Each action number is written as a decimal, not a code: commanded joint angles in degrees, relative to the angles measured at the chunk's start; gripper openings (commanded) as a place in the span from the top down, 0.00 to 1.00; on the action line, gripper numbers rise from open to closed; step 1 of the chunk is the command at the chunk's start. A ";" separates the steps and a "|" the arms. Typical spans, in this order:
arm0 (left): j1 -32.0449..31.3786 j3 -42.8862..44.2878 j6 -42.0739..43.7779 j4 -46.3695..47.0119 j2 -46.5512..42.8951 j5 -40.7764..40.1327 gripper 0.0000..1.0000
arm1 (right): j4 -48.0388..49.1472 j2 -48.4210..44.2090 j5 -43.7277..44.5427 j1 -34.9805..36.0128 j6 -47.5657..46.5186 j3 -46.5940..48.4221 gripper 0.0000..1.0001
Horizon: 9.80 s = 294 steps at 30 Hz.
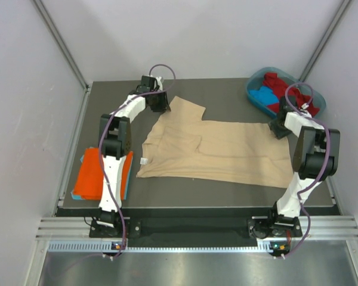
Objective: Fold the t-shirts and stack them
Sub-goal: Fold the tshirt
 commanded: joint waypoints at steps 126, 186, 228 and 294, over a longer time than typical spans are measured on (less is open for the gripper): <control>-12.45 -41.43 -8.81 -11.10 -45.68 -13.45 0.63 | -11.88 -18.94 -19.00 -15.41 -28.43 -8.84 0.71; -11.48 -35.63 -13.82 -13.72 -34.24 -23.43 0.62 | -1.52 -20.61 -19.27 -13.83 -24.90 -16.66 0.79; 3.64 -36.07 -5.21 -0.01 -29.16 1.71 0.55 | 24.51 9.71 -46.07 34.51 -31.58 7.06 0.52; -4.88 -56.20 -0.11 -20.47 -53.23 -3.88 0.87 | 26.09 -13.56 -56.18 35.92 -43.36 -16.49 0.59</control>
